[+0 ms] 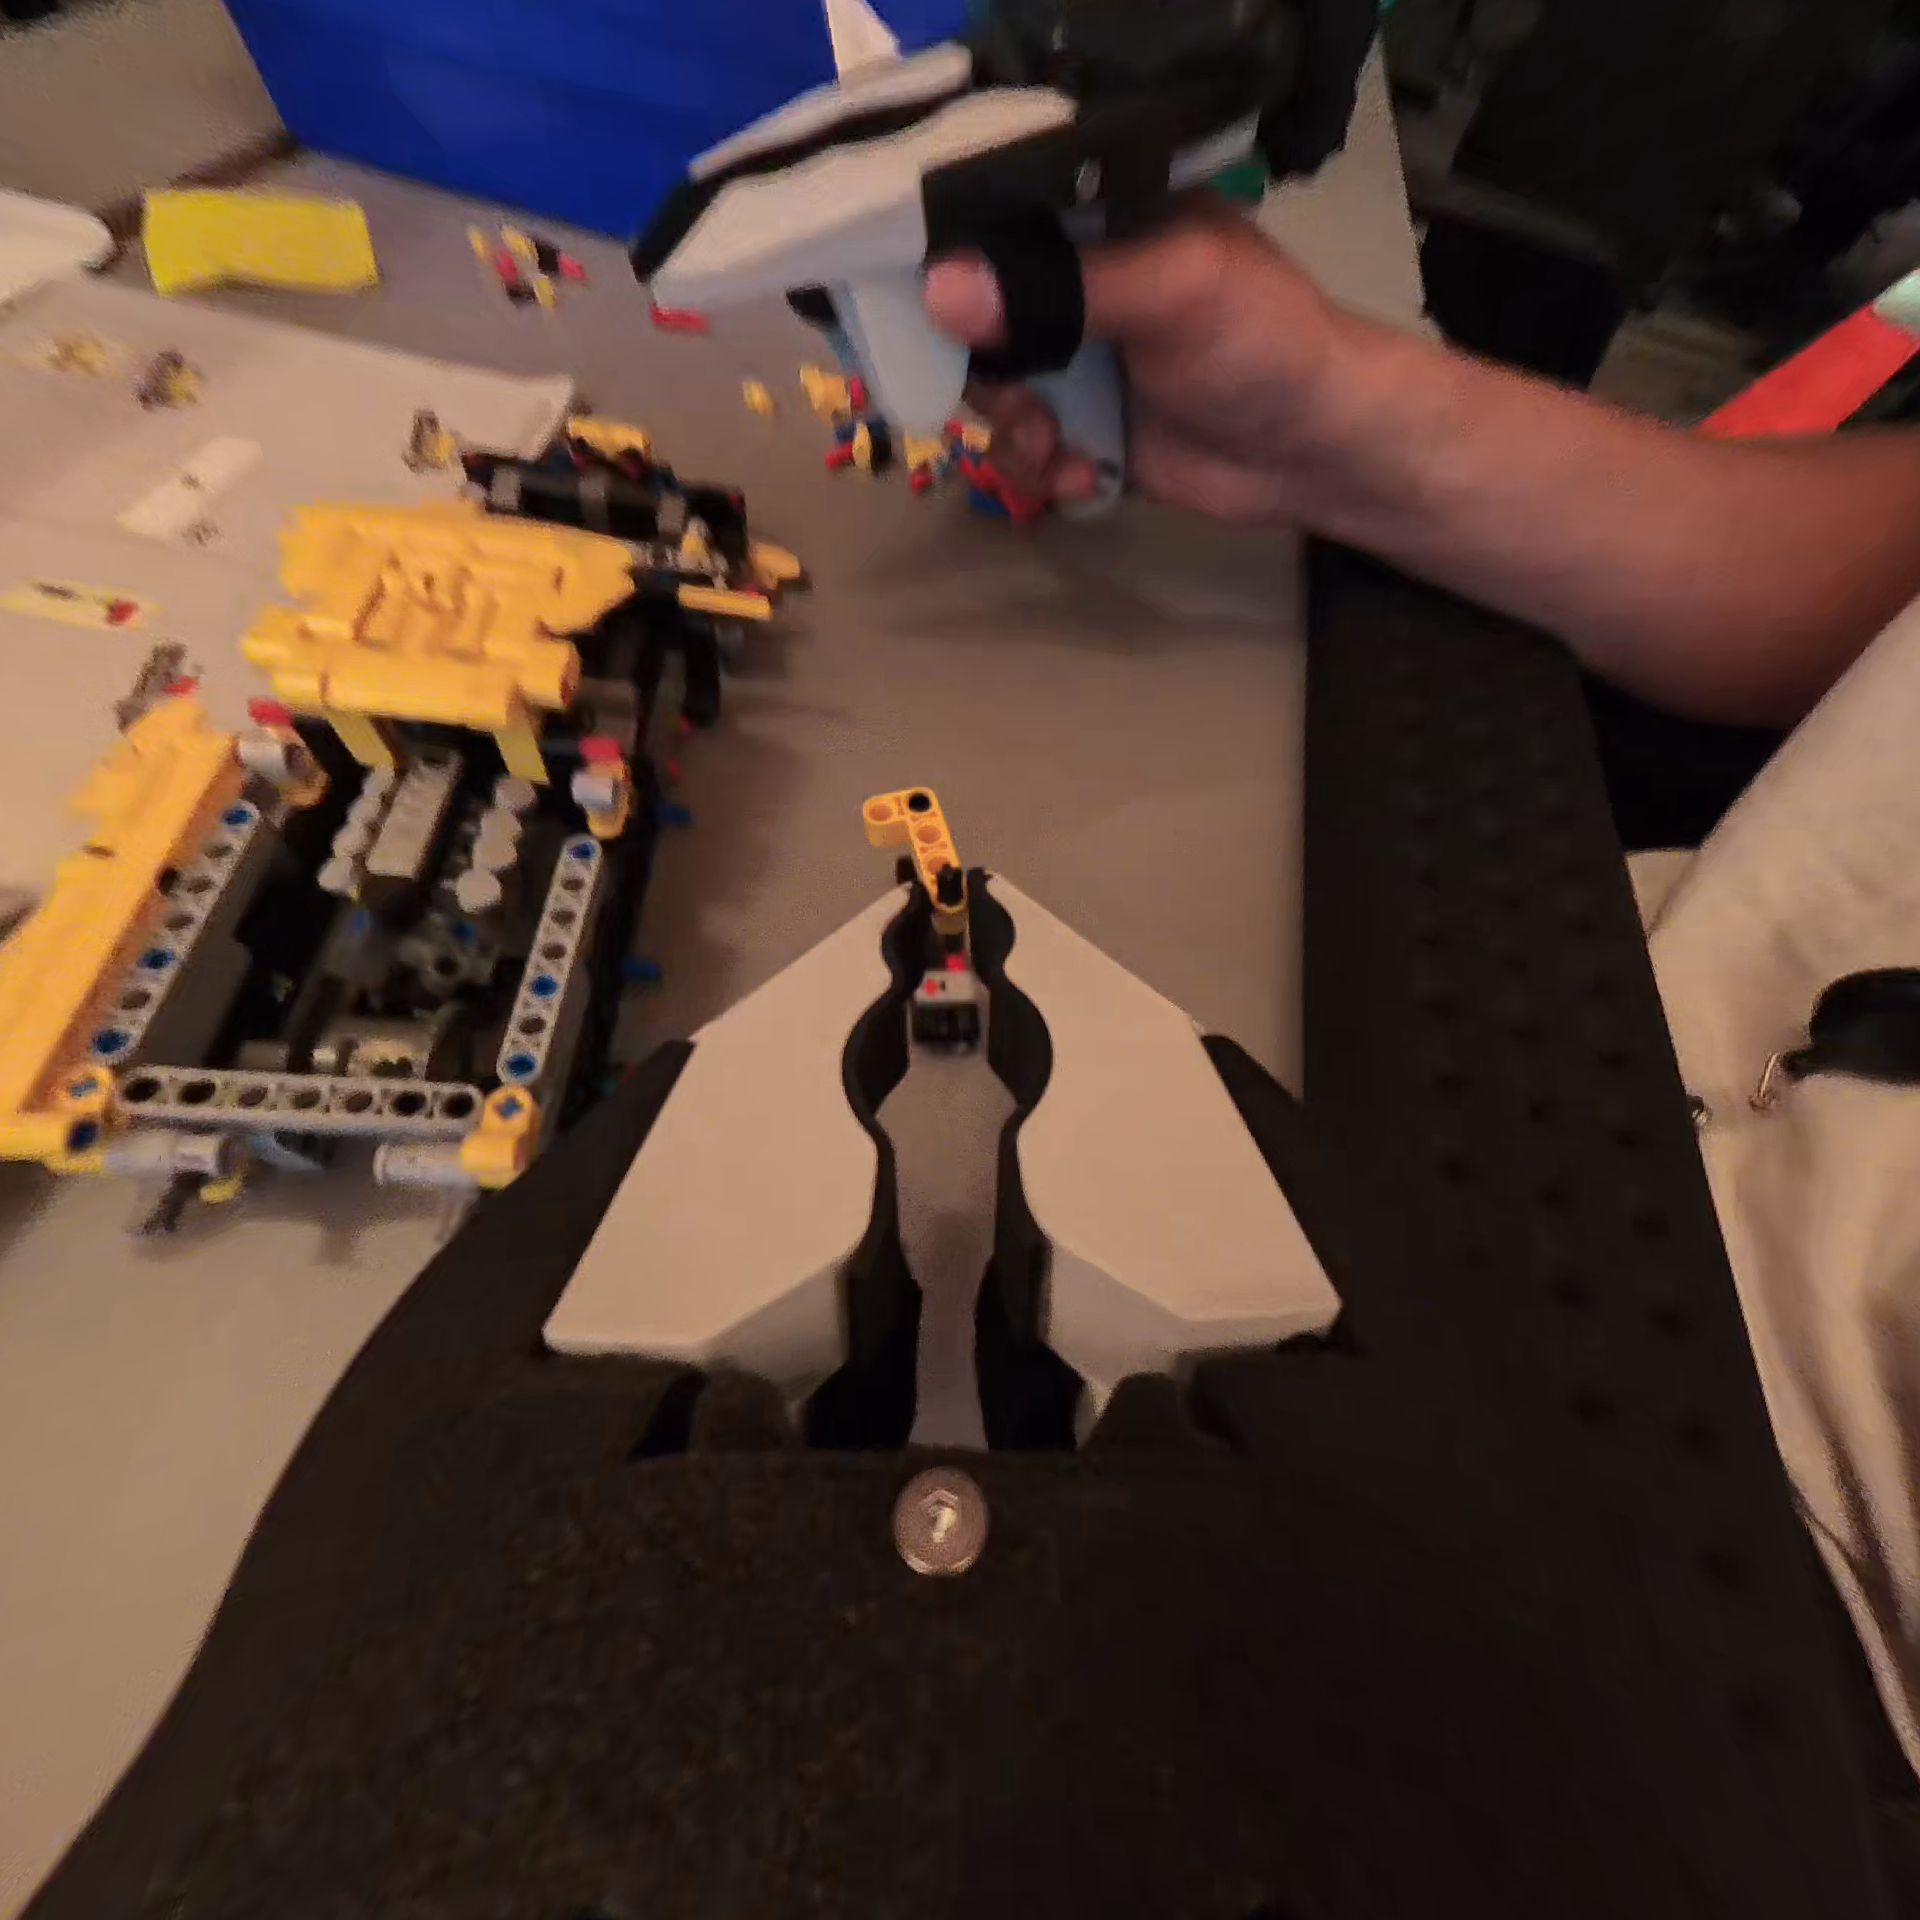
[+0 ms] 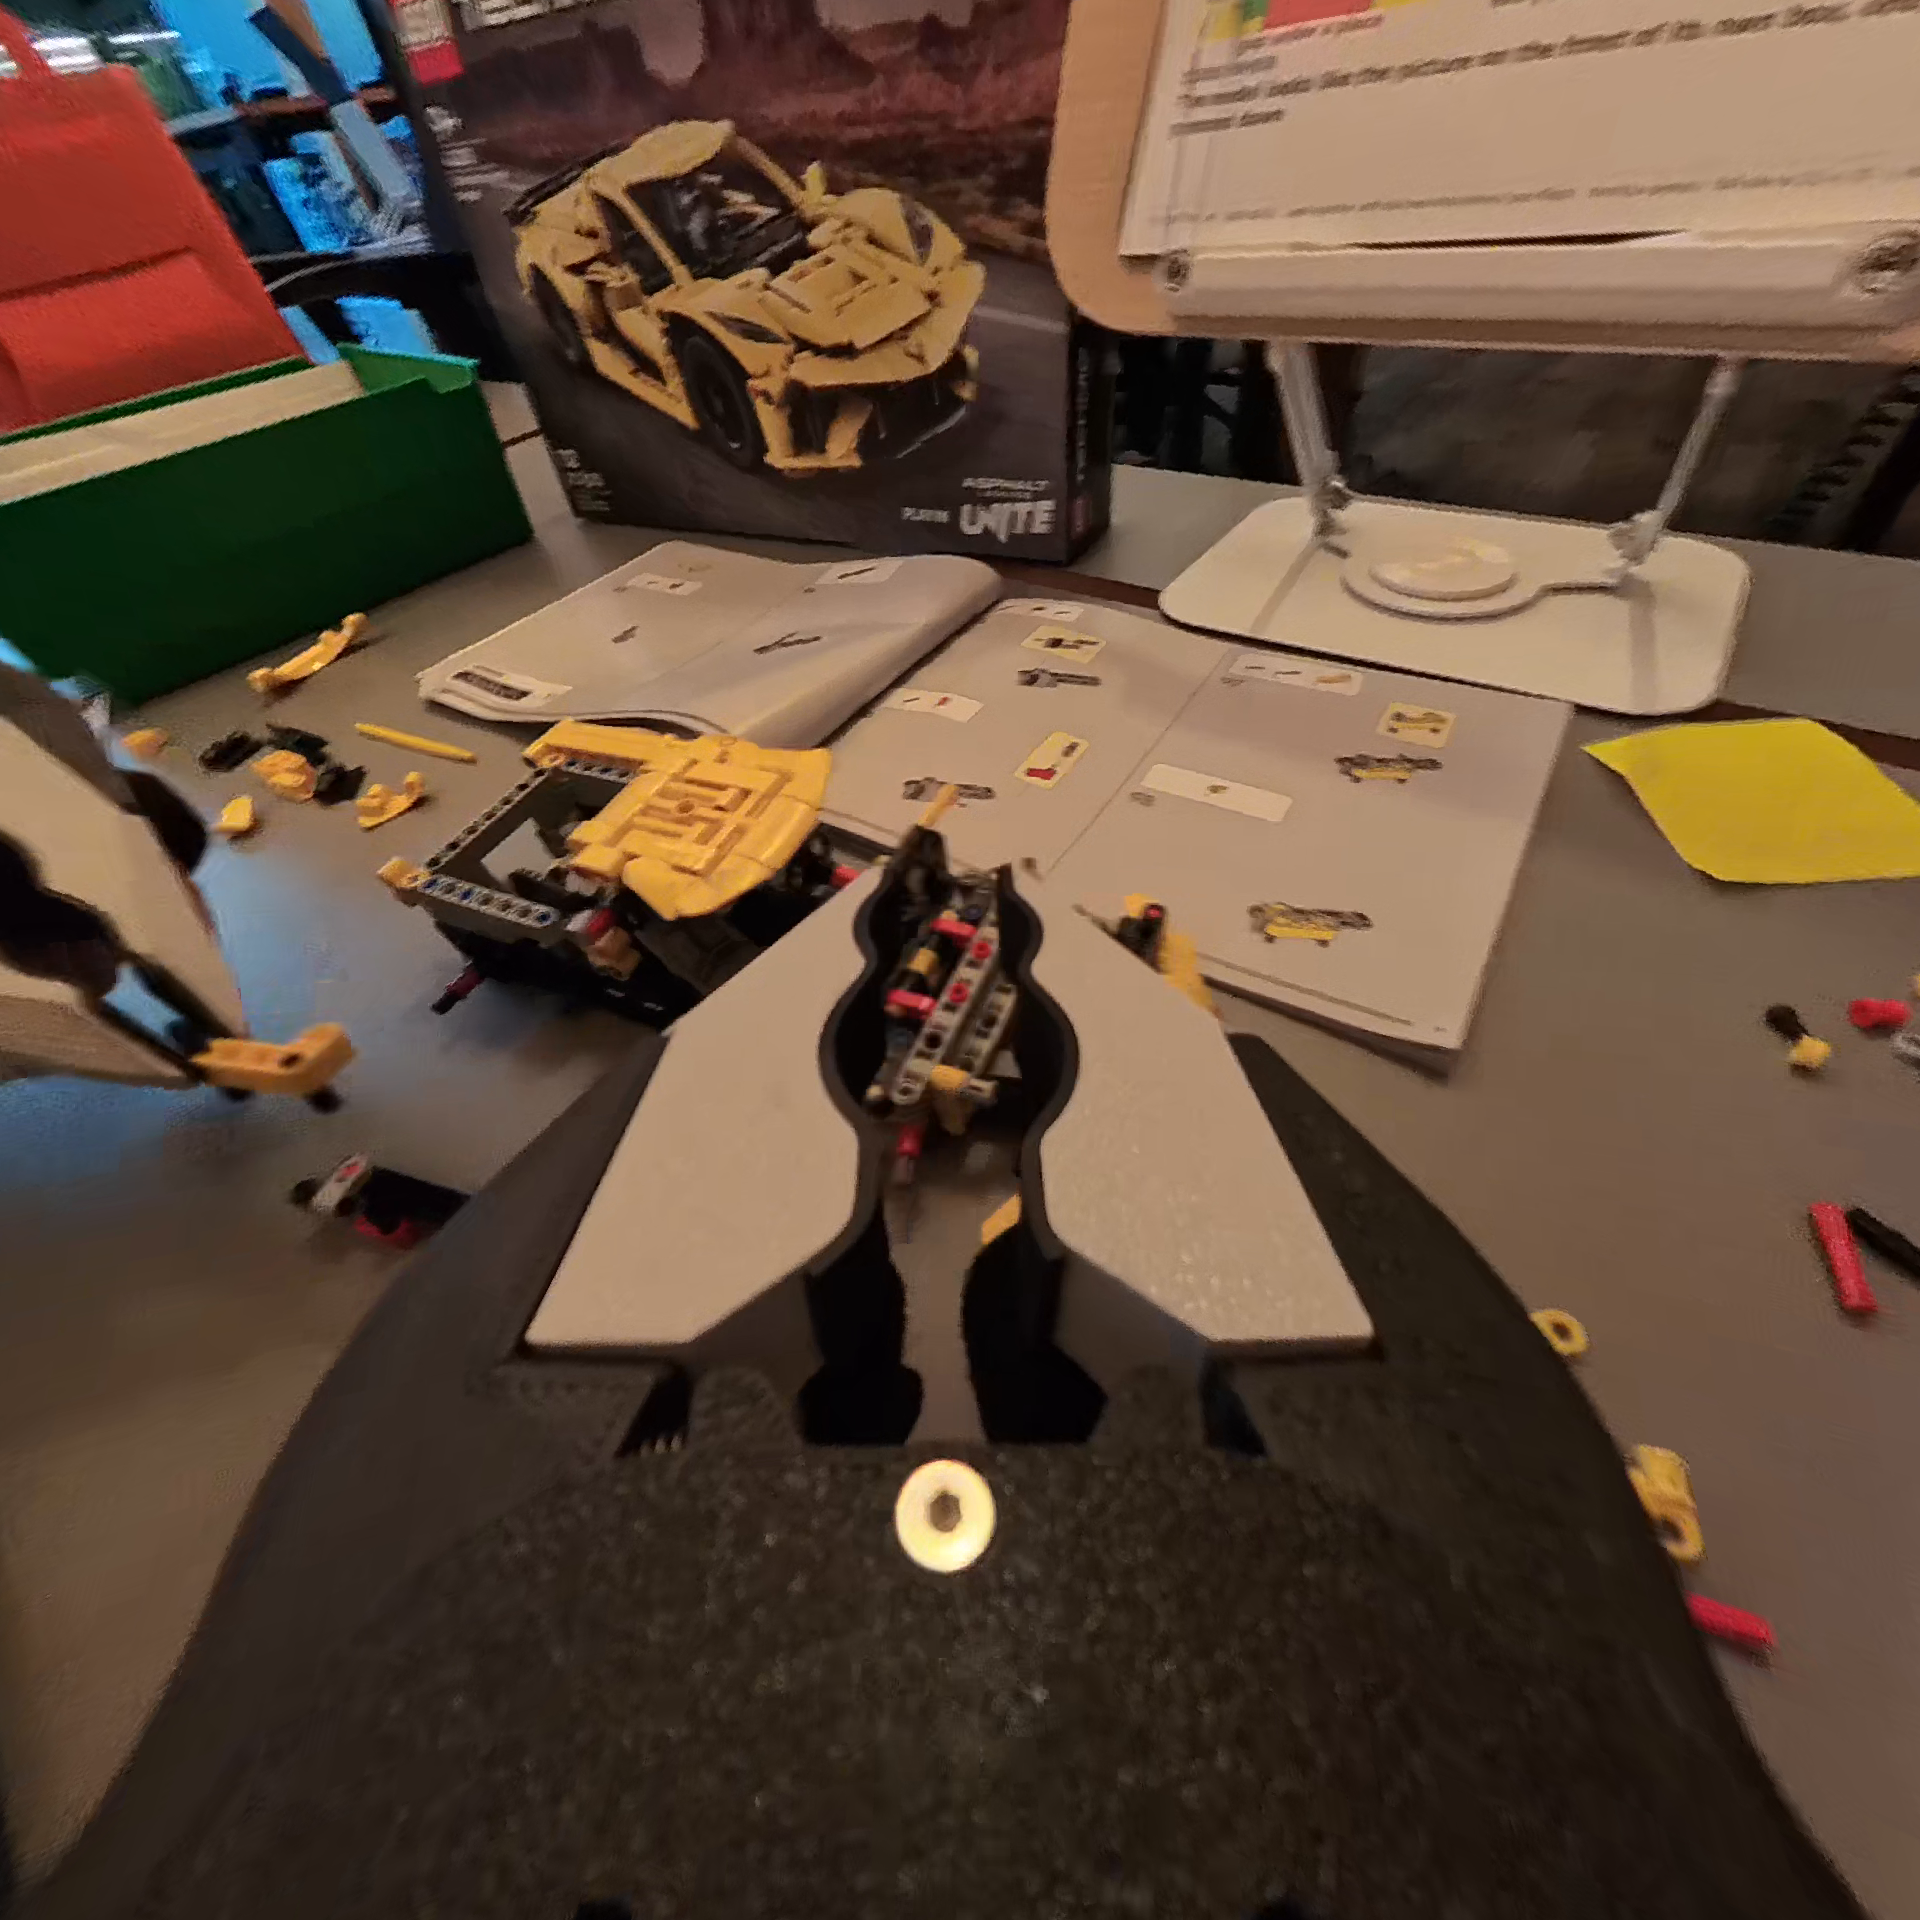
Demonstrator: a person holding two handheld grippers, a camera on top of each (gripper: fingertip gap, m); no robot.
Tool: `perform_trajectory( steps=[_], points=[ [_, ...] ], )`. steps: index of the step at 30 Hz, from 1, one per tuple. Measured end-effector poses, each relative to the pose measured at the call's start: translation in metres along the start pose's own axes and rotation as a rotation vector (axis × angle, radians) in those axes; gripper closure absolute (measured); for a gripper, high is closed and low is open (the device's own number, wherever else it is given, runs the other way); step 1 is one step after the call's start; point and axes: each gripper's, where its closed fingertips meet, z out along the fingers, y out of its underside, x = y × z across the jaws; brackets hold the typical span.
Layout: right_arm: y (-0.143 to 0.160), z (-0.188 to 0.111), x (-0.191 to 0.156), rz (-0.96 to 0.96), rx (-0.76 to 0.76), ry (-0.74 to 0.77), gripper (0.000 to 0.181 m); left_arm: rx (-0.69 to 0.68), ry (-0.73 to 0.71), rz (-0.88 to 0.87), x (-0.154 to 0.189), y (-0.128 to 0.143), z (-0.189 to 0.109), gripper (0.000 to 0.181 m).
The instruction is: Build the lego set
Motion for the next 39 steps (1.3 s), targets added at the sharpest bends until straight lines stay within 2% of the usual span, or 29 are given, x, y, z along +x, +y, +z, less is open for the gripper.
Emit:
perform_trajectory(
  steps=[1,3,6,8,12,21,27,31,39],
  points=[
    [-0.001,0.0,-0.012,-0.021,0.005,-0.054,0.164,-0.019,-0.004,0.004,0.001,0.006,0.0,0.174],
    [-0.004,-0.003,-0.054,-0.061,0.014,-0.268,0.165,-0.027,0.01,0.01,0.005,0.011,-0.001,0.174],
    [0.024,-0.012,-0.113,-0.184,-0.117,-0.563,0.157,-0.034,0.059,0.038,0.017,0.012,-0.005,0.174],
    [0.046,-0.012,-0.128,-0.253,-0.221,-0.619,0.154,-0.073,0.05,0.049,0.018,0.019,-0.003,0.174],
    [0.053,-0.018,-0.14,-0.24,-0.271,-0.698,0.159,-0.161,0.011,0.073,0.014,0.034,0.007,0.174],
    [0.083,-0.012,-0.16,-0.566,-0.318,-0.654,0.151,-0.147,0.033,0.084,0.019,0.032,0.014,0.174],
    [0.093,-0.006,-0.156,-0.627,-0.352,-0.615,0.158,-0.177,0.02,0.144,0.018,0.04,0.017,0.174],
    [0.094,-0.004,-0.151,-0.623,-0.381,-0.601,0.147,-0.182,0.01,0.142,0.016,0.04,0.018,0.174],
    [0.09,-0.005,-0.158,-0.713,-0.369,-0.665,0.152,-0.181,0.007,0.119,0.014,0.04,0.018,0.174]
  ],
)
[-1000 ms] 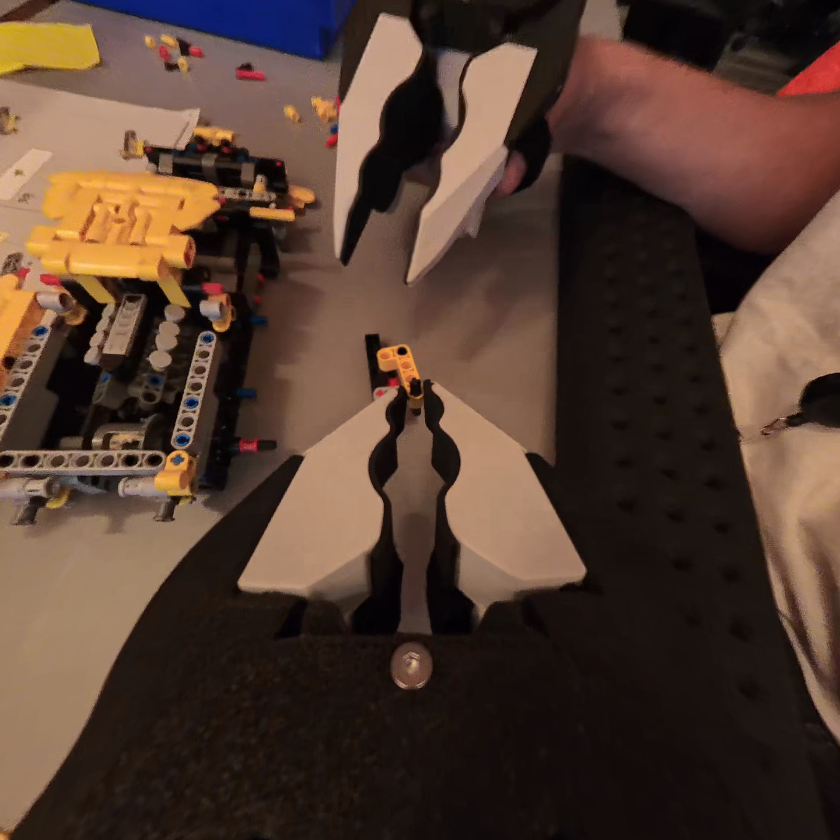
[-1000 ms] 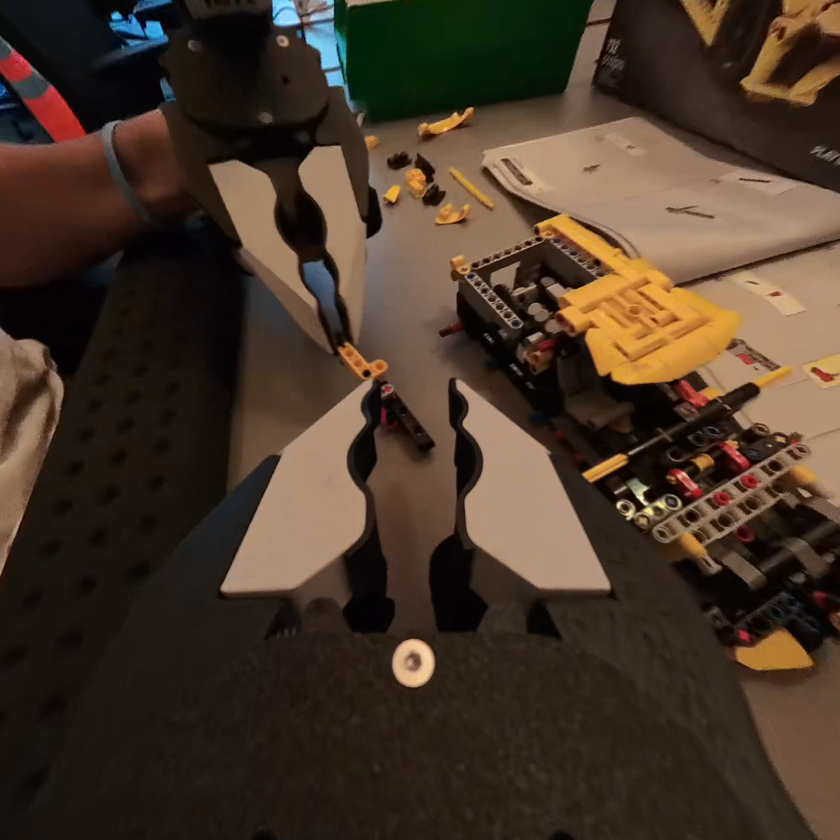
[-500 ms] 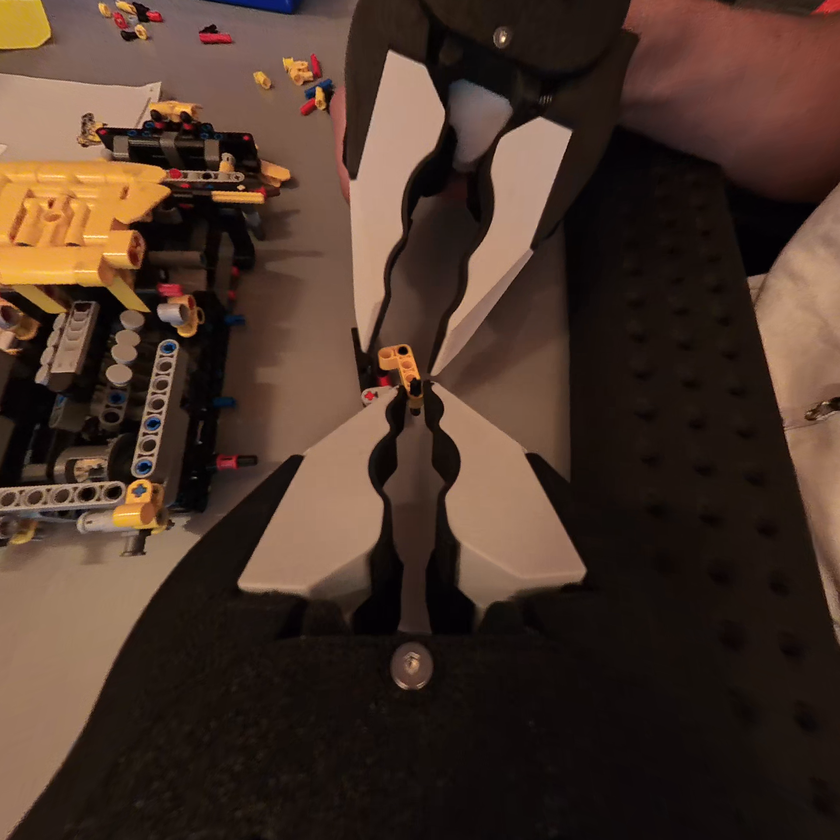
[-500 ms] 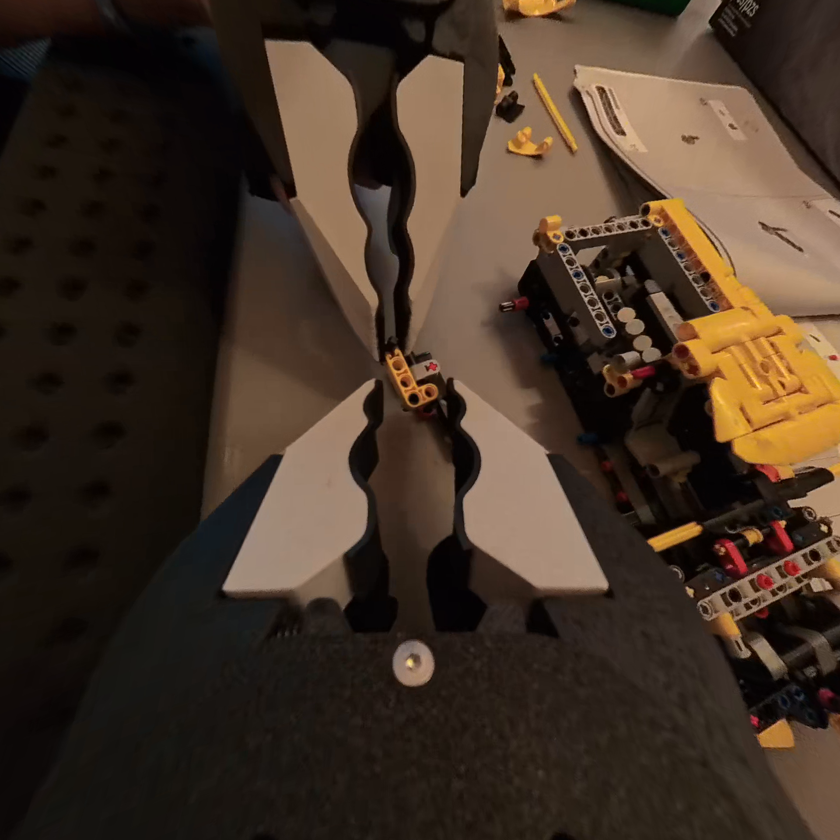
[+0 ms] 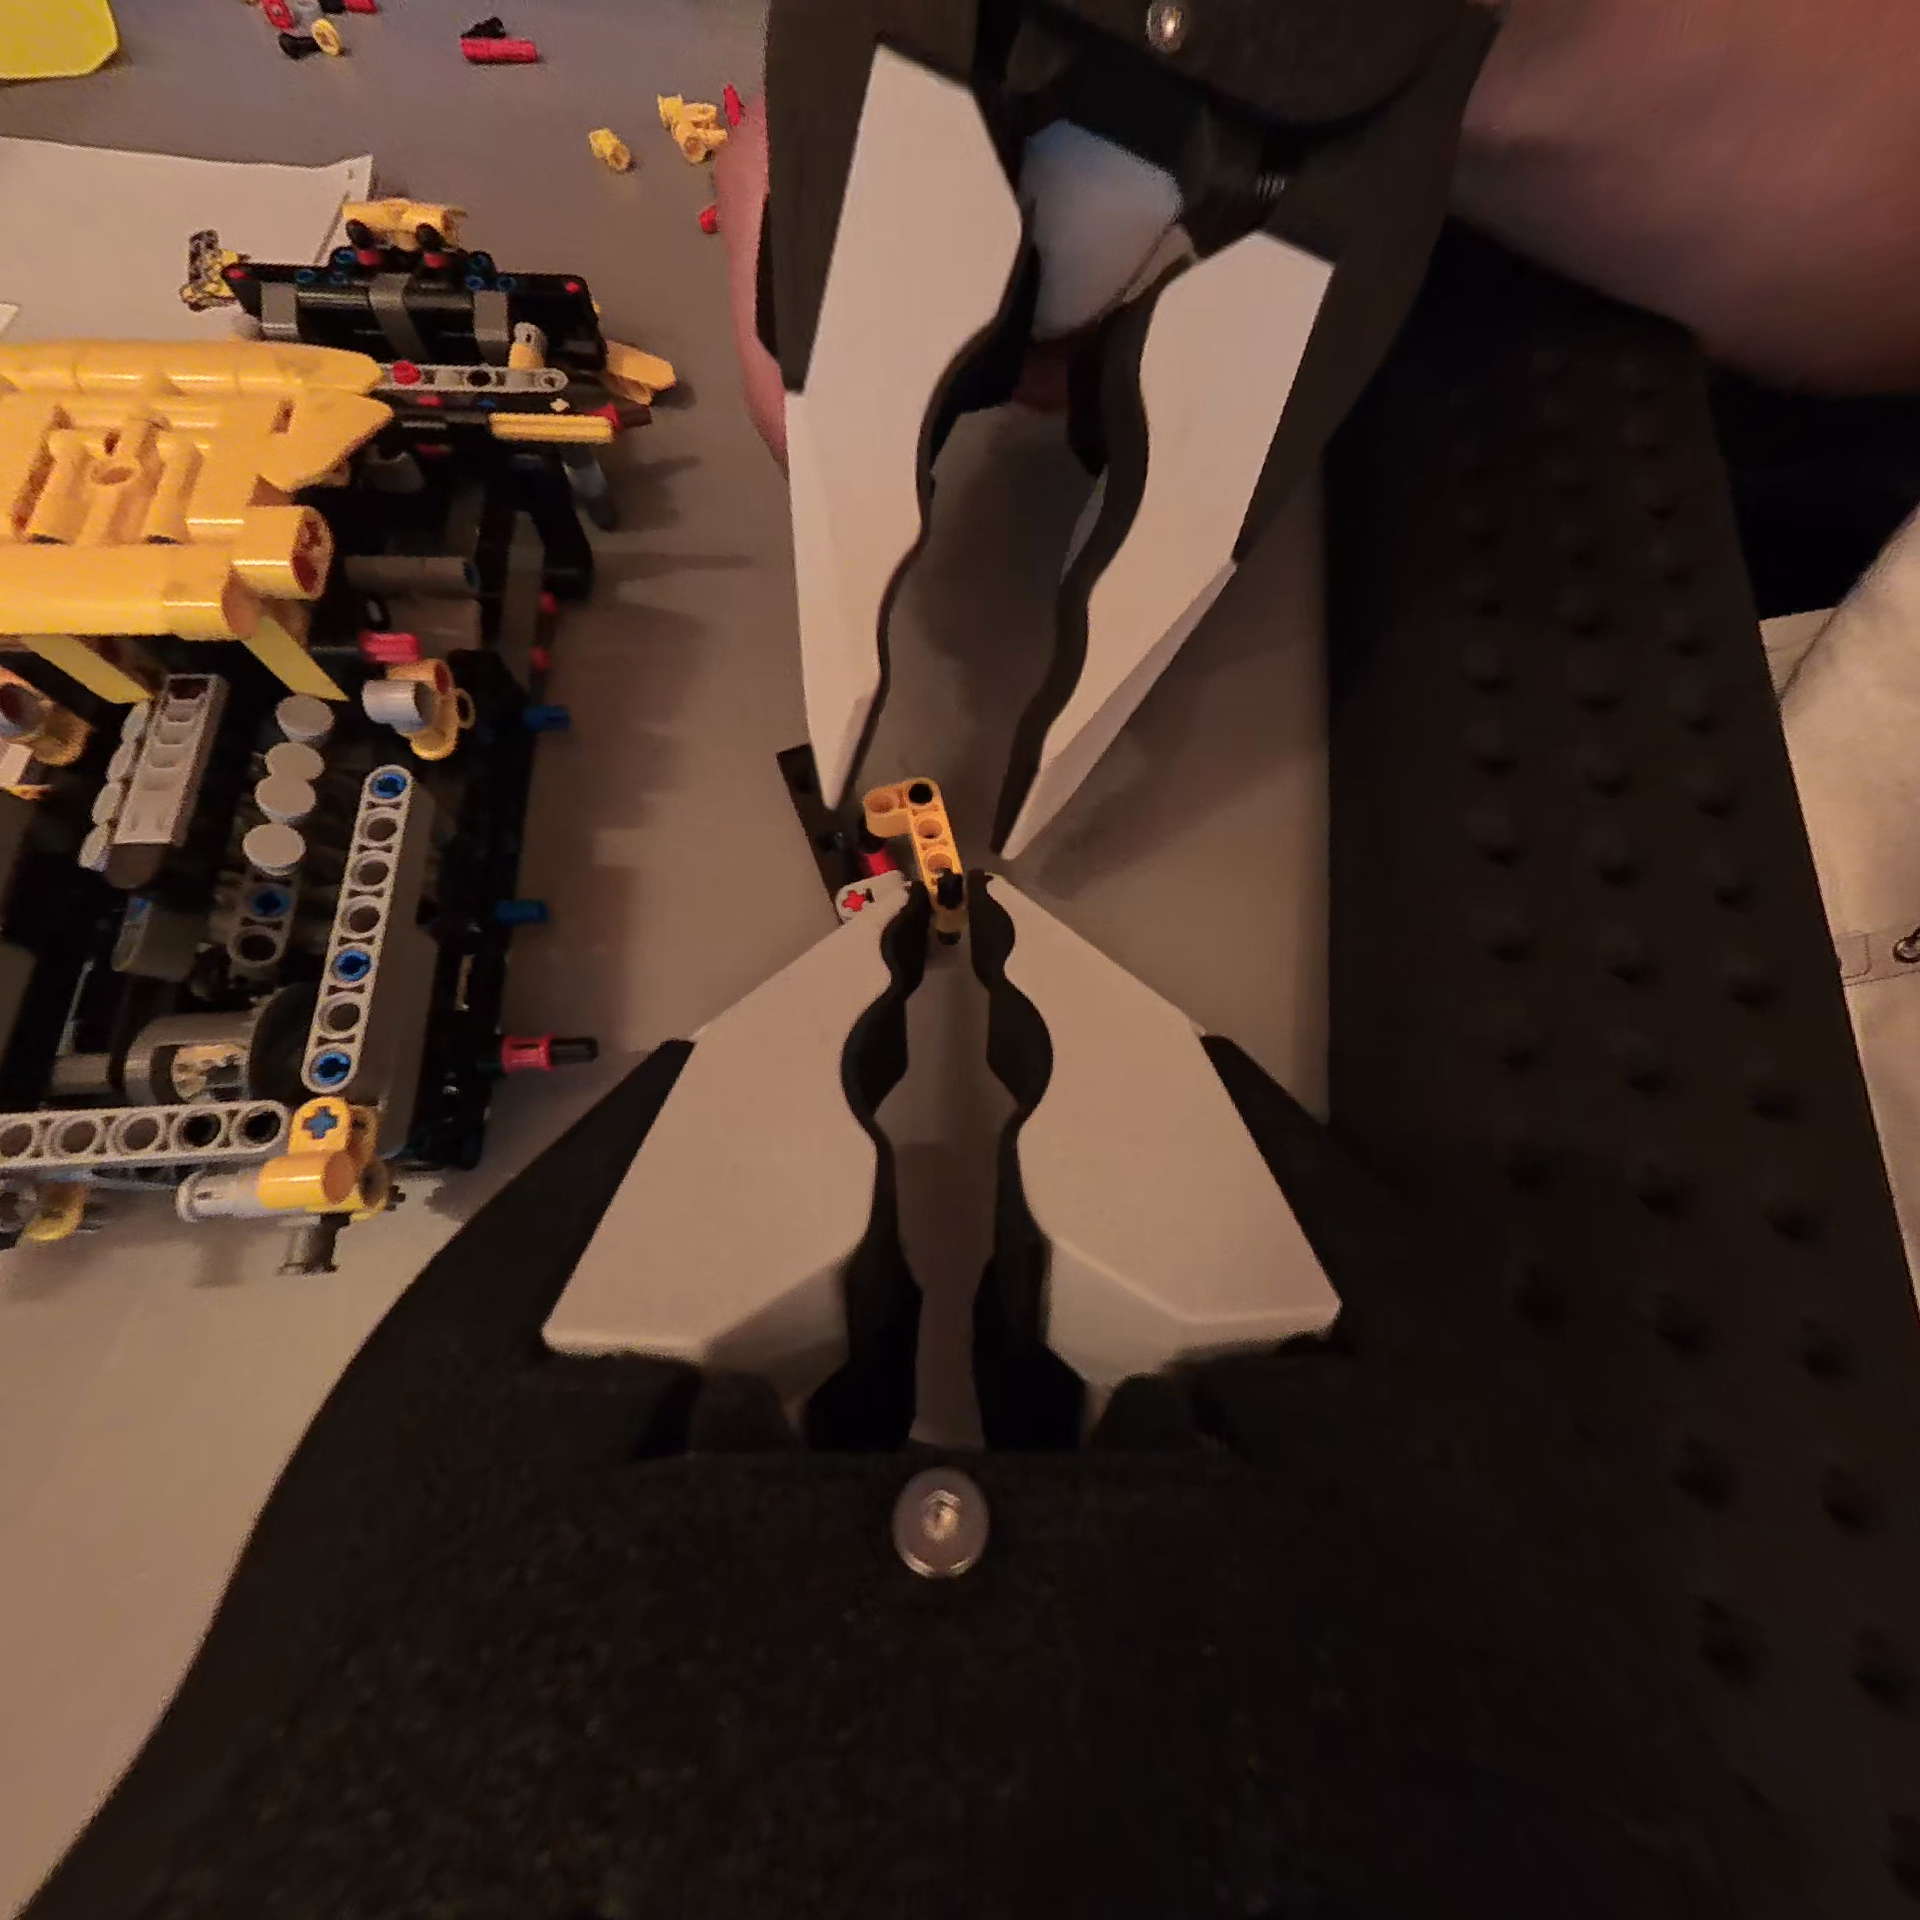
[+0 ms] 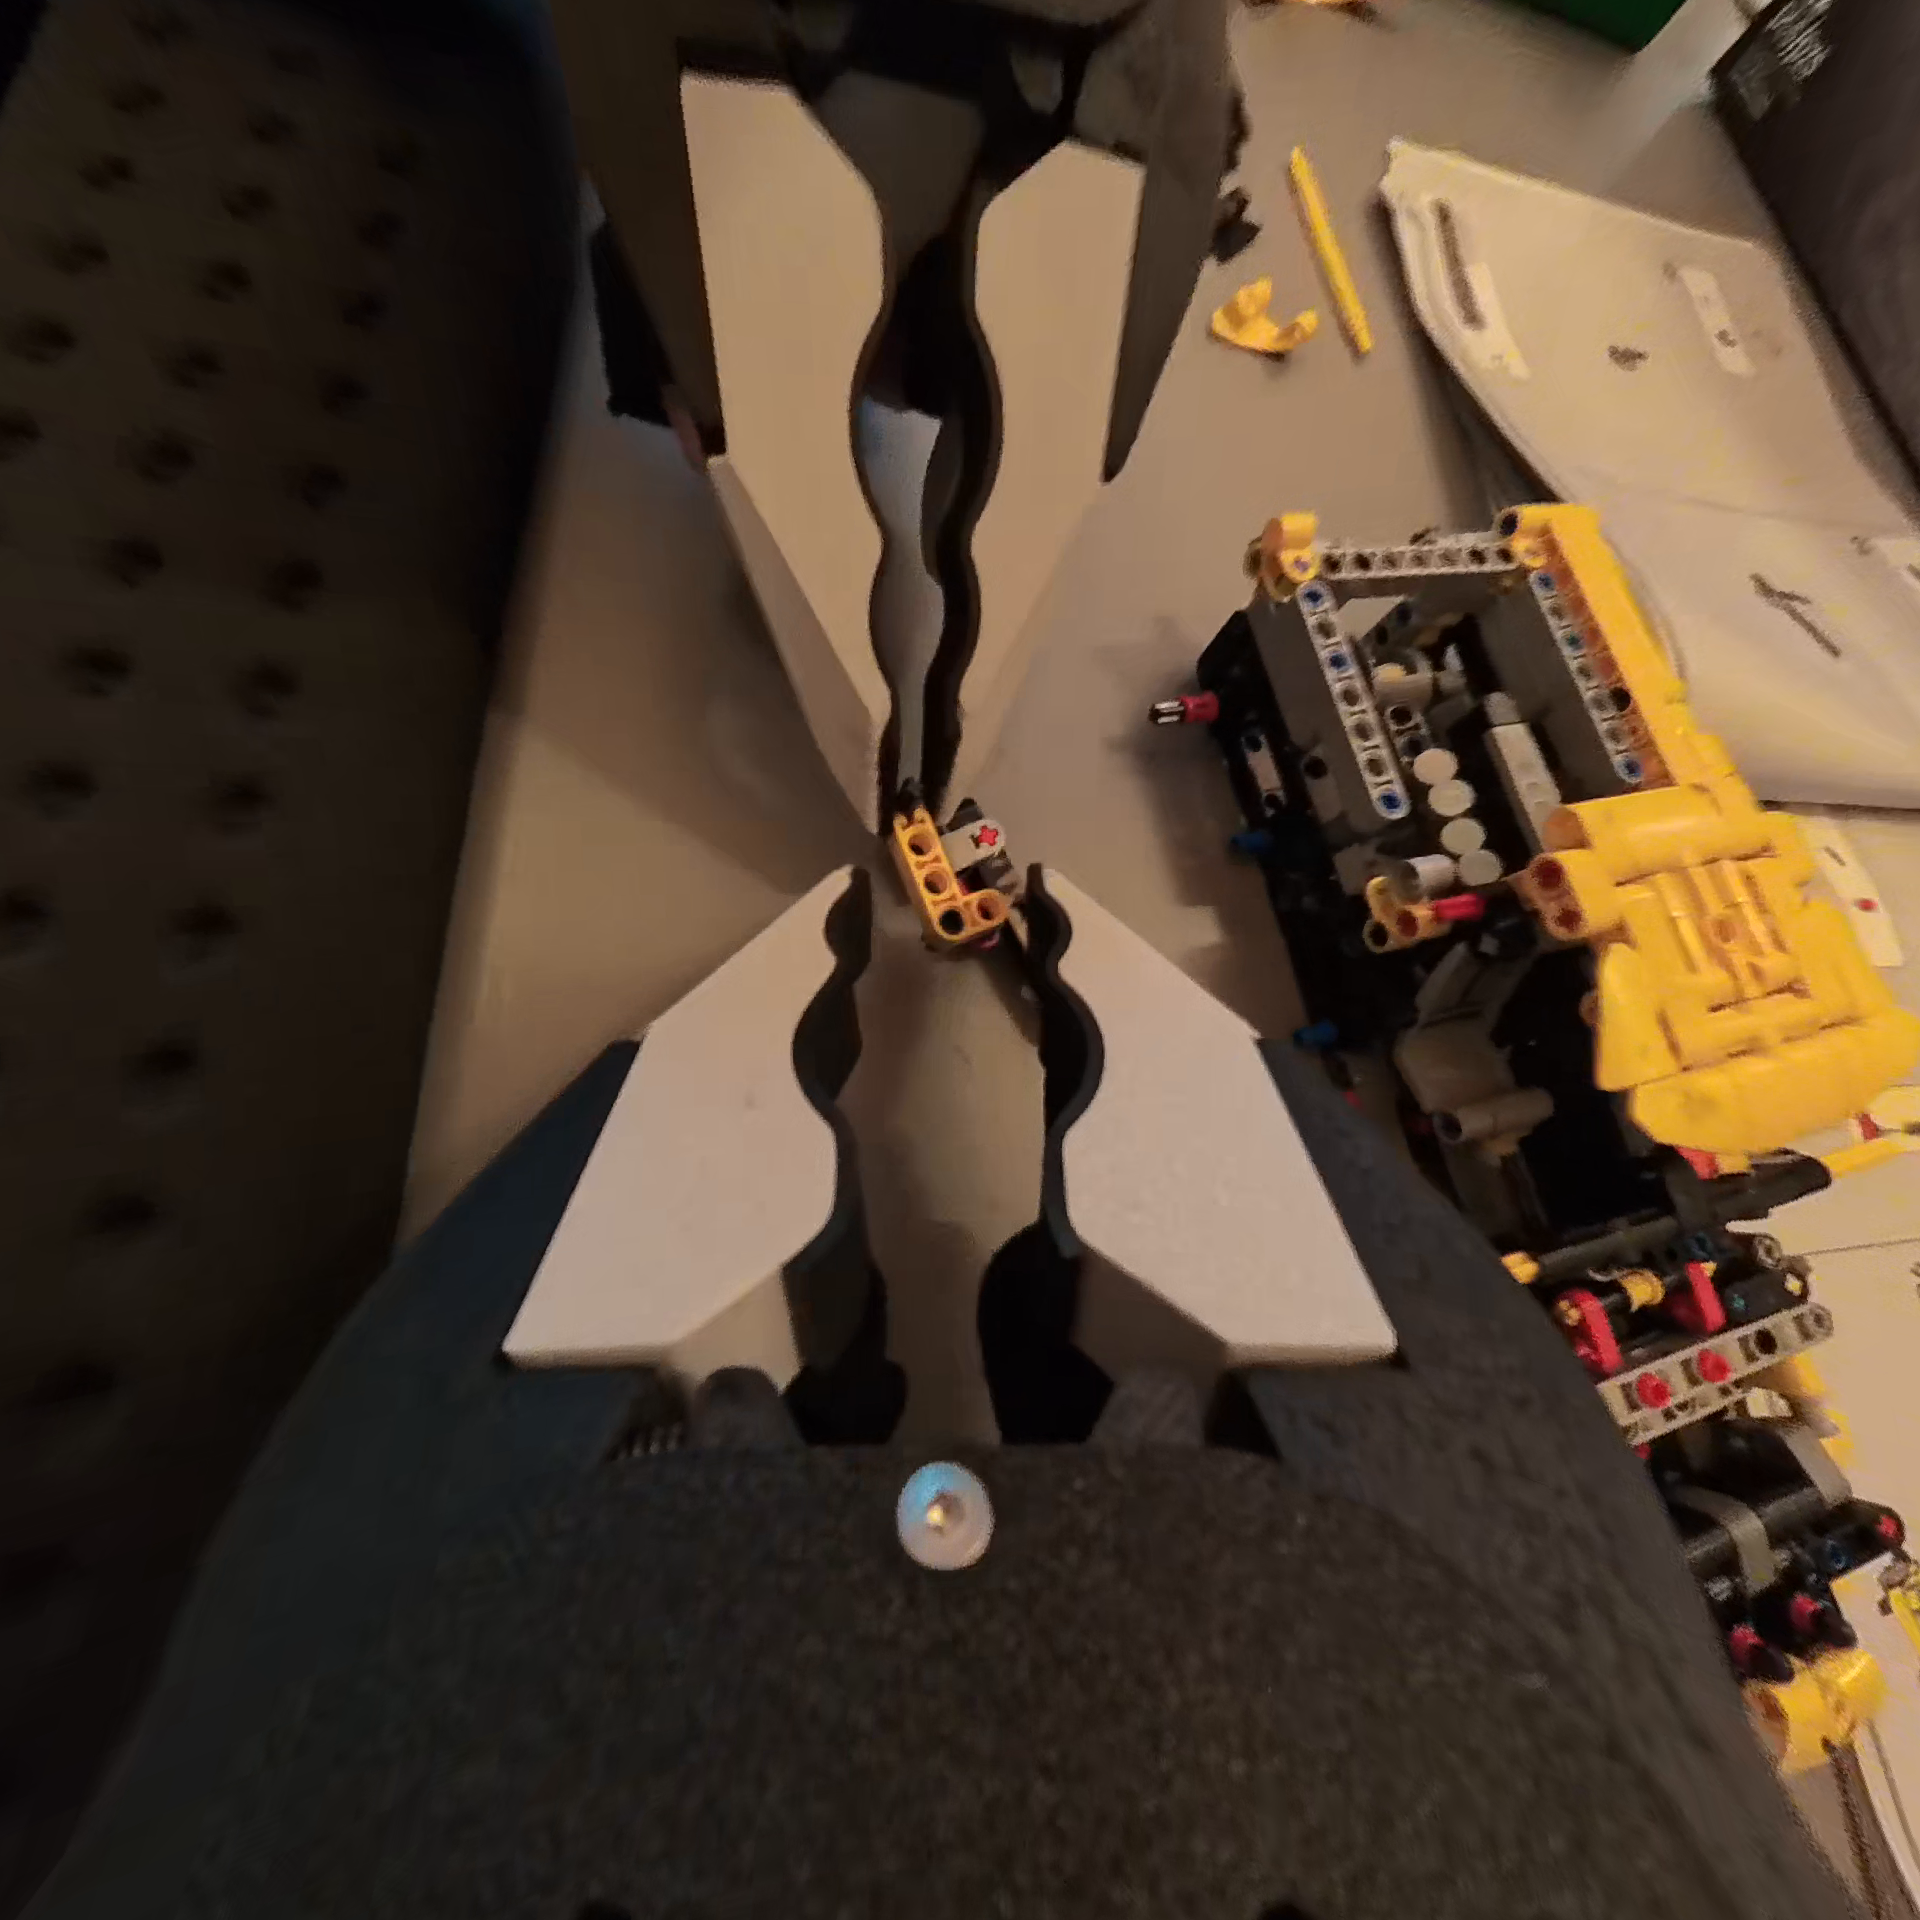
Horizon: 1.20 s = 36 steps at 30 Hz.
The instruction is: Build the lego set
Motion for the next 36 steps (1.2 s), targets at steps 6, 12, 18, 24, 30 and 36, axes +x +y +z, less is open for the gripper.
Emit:
perform_trajectory(
  steps=[6,12,18,24,30,36],
  points=[
    [0.01,0.005,0.002,-0.055,-0.051,0.018,0.163,0.002,-0.011,0.002,0.0,0.0,0.003,0.174],
    [0.024,-0.018,0.005,-0.039,-0.091,0.068,0.163,0.034,-0.055,-0.059,-0.009,-0.004,-0.002,0.149],
    [0.037,-0.021,-0.016,-0.024,-0.129,-0.039,0.163,-0.074,-0.103,-0.058,-0.015,0.008,0.015,0.155],
    [0.034,-0.022,-0.016,0.068,-0.1,-0.071,0.15,-0.037,-0.21,0.013,-0.025,-0.004,0.012,0.165],
    [-0.018,-0.065,0.036,0.717,0.391,-0.087,0.154,0.16,-0.527,0.241,-0.042,-0.054,-0.019,0.166],
    [-0.048,-0.064,0.057,0.968,0.639,-0.19,0.149,0.277,-0.58,0.31,-0.033,-0.076,-0.035,0.165]
  ],
)
